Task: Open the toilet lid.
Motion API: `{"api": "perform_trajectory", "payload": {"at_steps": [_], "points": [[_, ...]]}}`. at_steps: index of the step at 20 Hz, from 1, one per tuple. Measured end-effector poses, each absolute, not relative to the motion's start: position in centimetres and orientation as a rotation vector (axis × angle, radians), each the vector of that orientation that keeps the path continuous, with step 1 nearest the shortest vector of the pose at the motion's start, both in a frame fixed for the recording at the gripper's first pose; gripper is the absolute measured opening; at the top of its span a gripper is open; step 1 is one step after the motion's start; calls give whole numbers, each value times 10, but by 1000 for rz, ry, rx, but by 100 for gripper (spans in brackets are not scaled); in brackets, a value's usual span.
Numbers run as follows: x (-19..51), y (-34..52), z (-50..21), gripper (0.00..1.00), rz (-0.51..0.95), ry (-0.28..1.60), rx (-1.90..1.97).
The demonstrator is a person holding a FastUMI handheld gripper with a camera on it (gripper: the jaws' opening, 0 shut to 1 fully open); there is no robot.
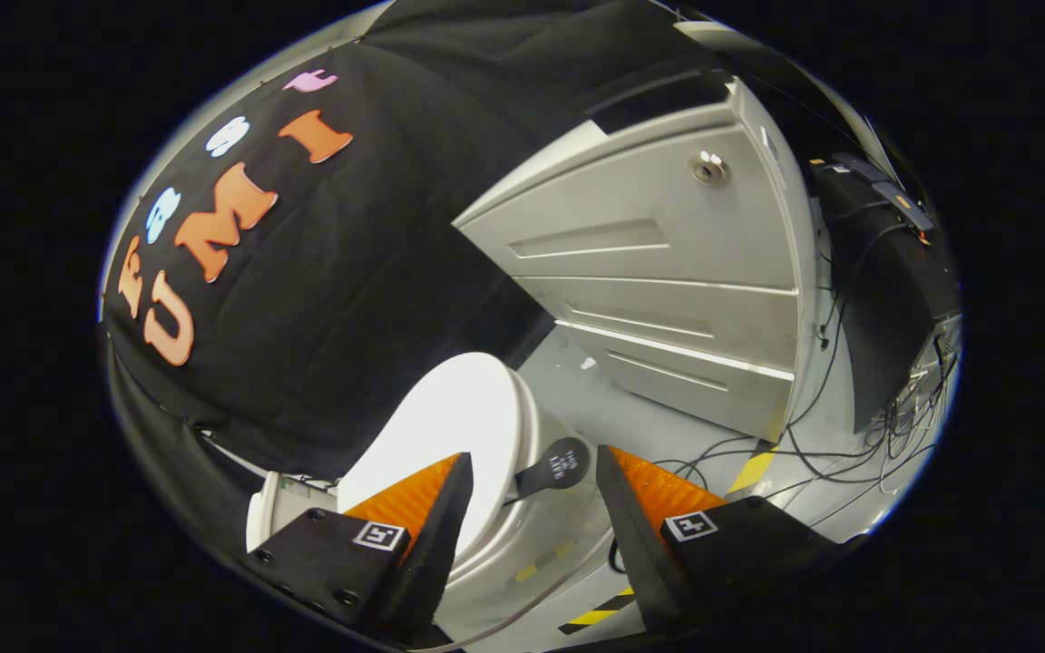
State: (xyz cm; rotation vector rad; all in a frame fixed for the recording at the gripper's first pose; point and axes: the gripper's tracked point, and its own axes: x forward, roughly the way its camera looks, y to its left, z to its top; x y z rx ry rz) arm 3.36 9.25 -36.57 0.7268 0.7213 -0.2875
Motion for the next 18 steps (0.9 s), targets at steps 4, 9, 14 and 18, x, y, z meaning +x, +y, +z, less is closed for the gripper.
{"api": "perform_trajectory", "payload": {"at_steps": [4, 9, 14, 18], "points": [[68, 86, -389, 87, -295, 678, 902], [77, 98, -410, 68, -233, 693, 981], [80, 94, -404, 26, -206, 622, 1037], [76, 99, -382, 8, -218, 566, 984]]}}
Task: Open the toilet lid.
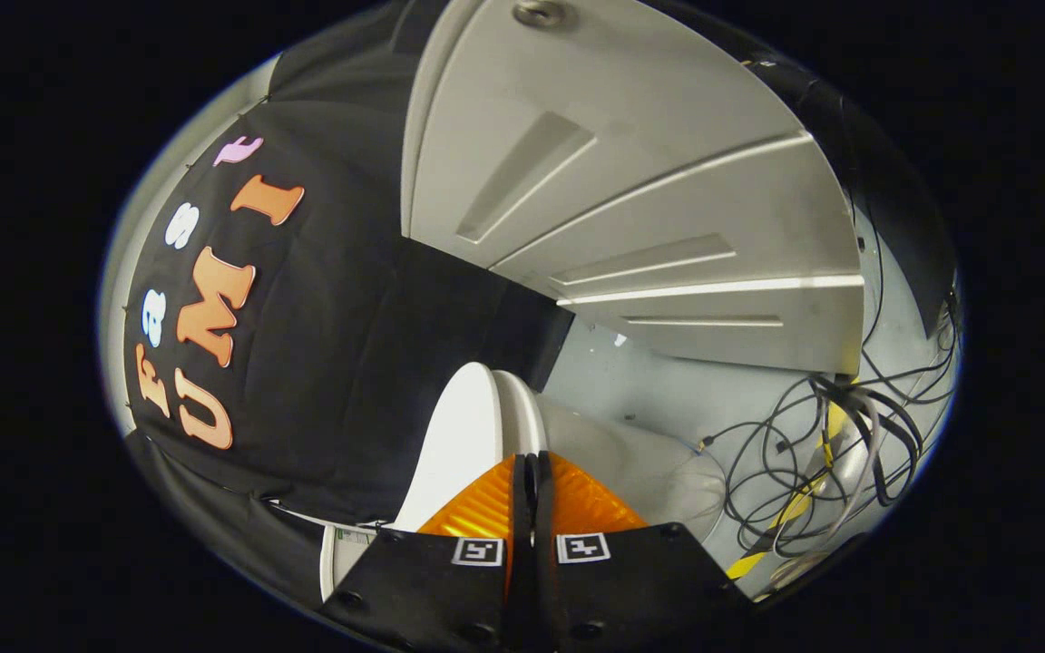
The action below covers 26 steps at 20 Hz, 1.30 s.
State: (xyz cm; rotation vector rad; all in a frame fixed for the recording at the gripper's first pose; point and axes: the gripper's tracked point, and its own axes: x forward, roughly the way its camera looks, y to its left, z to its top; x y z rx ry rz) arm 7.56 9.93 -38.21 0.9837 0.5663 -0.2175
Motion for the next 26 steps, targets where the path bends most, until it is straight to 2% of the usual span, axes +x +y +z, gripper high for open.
{"api": "perform_trajectory", "payload": {"at_steps": [3, 7, 11, 15, 19, 26], "points": [[105, 98, -341, 8, -263, 407, 764], [133, 136, -249, 8, -221, 319, 518], [139, 218, -150, 8, -149, 250, 231], [135, 346, -61, 8, -36, 179, 61], [133, 421, -36, 8, -28, 153, -34], [109, 550, -18, 8, 70, 113, -152]]}}
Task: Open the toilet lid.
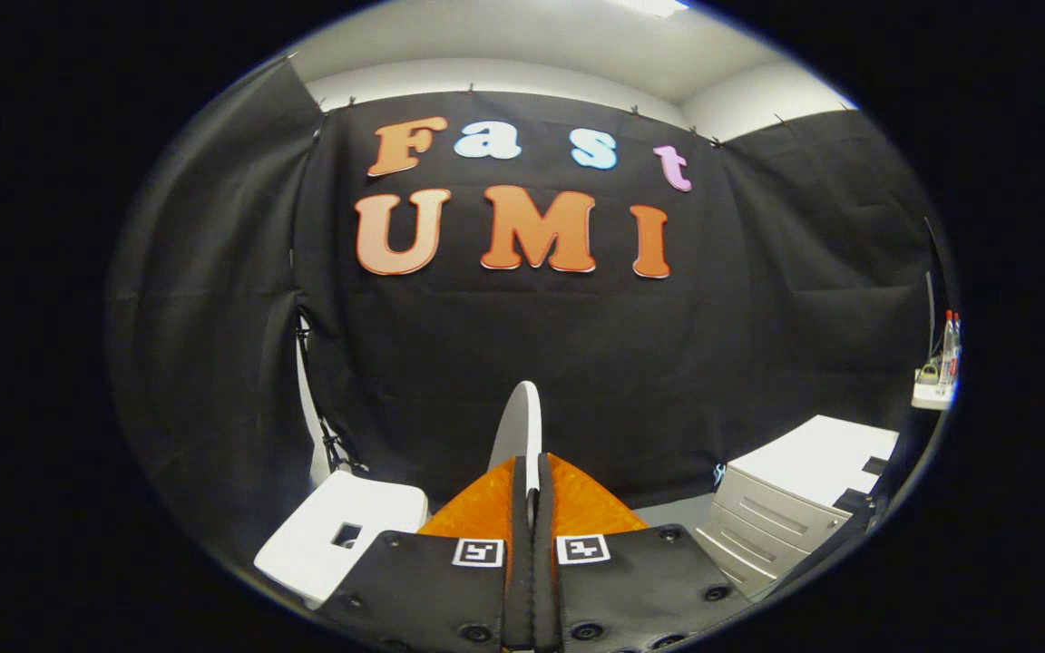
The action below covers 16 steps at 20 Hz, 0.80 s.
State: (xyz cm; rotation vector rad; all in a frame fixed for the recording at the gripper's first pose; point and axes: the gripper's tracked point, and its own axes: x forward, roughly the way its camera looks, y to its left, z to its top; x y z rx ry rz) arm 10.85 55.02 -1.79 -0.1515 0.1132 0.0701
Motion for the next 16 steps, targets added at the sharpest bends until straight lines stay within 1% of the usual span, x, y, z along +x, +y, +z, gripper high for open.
{"api": "perform_trajectory", "payload": {"at_steps": [3, 9, 11, 14, 15, 16], "points": [[93, 611, -25, 8, 117, 114, -212], [56, 736, -65, 8, 279, 173, -254], [48, 752, -71, 8, 290, 184, -270], [49, 744, -66, 8, 251, 162, -302], [48, 741, -69, 11, 252, 183, -294], [48, 737, -68, 23, 264, 192, -269]]}}
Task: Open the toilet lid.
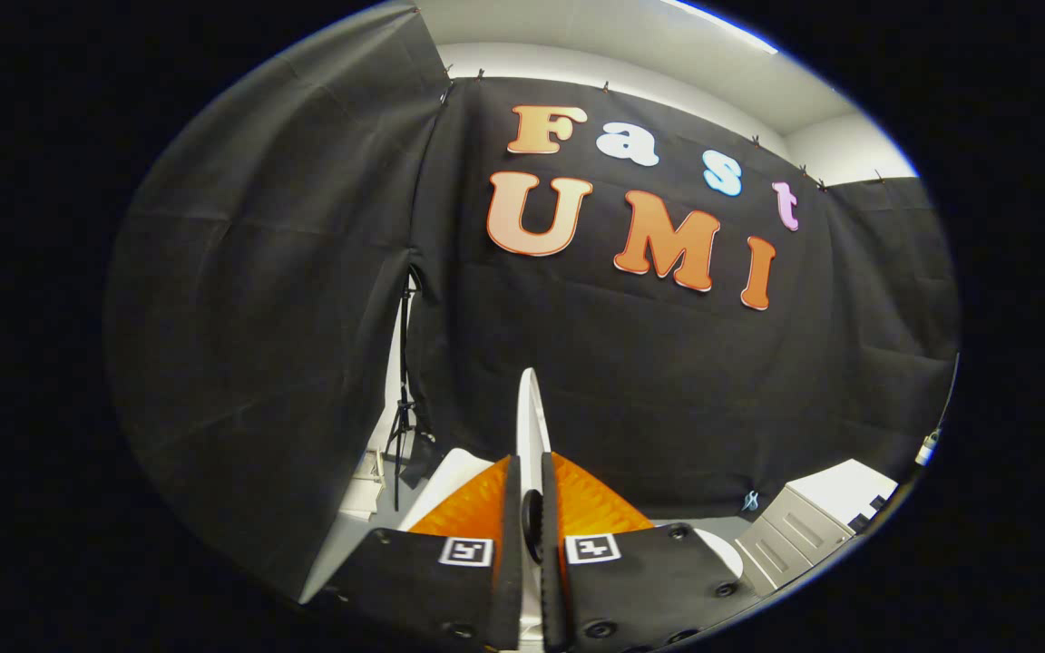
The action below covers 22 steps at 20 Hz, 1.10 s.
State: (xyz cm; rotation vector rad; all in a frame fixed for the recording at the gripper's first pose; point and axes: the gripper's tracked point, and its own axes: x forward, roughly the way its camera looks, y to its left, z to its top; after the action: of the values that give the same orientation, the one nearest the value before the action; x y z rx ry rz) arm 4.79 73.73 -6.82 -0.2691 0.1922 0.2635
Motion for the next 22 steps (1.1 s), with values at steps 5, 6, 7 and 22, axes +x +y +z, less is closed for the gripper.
{"api": "perform_trajectory", "payload": {"at_steps": [5, 6, 7, 22], "points": [[47, 709, -20, 85, 343, 207, -116], [45, 701, -5, 97, 371, 201, -95], [43, 691, 10, 97, 404, 191, -76], [64, 299, 43, 97, 320, 117, -43]]}}
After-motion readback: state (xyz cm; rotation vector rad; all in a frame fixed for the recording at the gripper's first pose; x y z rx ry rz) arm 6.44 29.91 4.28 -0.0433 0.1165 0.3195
